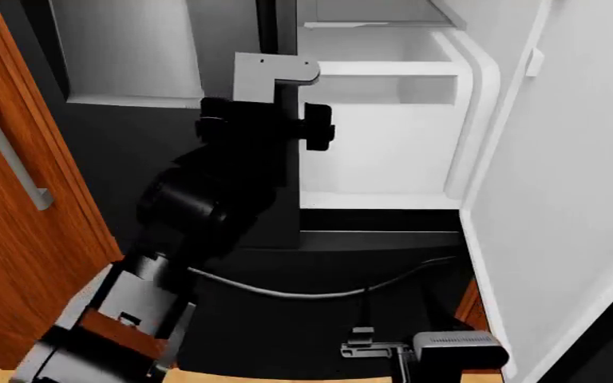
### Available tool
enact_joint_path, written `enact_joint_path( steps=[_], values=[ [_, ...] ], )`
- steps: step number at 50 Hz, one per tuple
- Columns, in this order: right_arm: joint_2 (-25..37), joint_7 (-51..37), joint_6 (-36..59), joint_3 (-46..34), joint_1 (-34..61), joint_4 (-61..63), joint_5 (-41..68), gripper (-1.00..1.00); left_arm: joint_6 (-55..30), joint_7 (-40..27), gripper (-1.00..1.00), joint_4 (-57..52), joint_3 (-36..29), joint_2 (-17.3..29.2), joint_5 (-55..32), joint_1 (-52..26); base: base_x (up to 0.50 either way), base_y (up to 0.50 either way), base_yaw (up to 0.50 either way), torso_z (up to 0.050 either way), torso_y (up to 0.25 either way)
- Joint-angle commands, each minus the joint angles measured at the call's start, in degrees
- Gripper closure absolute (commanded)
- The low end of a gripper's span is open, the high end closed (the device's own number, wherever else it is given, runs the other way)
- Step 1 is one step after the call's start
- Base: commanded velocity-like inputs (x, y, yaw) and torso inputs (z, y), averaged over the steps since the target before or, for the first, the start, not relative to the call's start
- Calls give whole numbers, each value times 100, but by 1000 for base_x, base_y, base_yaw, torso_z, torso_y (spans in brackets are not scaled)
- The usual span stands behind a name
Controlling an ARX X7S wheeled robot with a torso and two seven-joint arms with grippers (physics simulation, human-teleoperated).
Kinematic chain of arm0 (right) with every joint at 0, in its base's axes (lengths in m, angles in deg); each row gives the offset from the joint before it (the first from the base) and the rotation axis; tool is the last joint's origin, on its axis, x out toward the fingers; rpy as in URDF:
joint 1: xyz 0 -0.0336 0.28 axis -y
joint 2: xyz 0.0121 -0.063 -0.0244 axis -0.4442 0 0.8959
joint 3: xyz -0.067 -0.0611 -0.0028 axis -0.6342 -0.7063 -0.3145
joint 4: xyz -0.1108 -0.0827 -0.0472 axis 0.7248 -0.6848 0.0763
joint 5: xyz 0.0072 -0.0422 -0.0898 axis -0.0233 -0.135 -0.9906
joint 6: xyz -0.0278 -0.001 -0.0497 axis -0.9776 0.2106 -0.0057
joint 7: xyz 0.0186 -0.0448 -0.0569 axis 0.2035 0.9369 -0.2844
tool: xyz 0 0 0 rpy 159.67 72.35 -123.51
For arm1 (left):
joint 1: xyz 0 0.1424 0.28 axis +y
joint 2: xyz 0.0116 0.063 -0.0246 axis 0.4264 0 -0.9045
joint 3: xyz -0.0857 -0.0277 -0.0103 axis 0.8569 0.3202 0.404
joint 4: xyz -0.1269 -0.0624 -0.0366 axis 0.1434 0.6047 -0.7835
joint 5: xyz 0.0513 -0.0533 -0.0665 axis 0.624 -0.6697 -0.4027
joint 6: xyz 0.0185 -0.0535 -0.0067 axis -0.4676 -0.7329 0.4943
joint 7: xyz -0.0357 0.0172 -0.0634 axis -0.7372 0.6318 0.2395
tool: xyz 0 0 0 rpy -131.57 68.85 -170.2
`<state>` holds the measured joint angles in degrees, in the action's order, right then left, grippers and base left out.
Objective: Open the fridge doors
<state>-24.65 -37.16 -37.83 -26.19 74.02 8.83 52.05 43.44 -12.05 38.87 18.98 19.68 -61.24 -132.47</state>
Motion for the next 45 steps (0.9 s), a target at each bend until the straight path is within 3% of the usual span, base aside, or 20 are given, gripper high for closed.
enact_joint_path(
  steps=[1, 11, 18, 19, 45],
  values=[
    [2, -4, -62, 18, -28, 10, 18, -100, 1464, 37, -100, 2130, -1431, -95, -1012, -780, 0, 0, 0, 0, 0],
    [1, -15, -39, 22, -28, 9, 30, -100, 2880, 69, -100, 3368, -4568, -99, -3881, -1378, 0, 0, 0, 0, 0],
    [0, -38, -18, 30, -24, 9, 30, -100, 3246, 31, -100, 3556, -5482, -100, -4660, -1438, 0, 0, 0, 0, 0],
    [-2, -42, -22, 32, -24, 5, 28, -100, 3294, 17, 100, 3574, -5538, -100, -4697, -1438, 0, 0, 0, 0, 0],
    [-25, -8, -95, 68, -25, -36, 119, -100, 3719, 182, 100, 3593, -5684, -98, -4583, -1522, 3, 0, 1, 0, 0]
  ],
)
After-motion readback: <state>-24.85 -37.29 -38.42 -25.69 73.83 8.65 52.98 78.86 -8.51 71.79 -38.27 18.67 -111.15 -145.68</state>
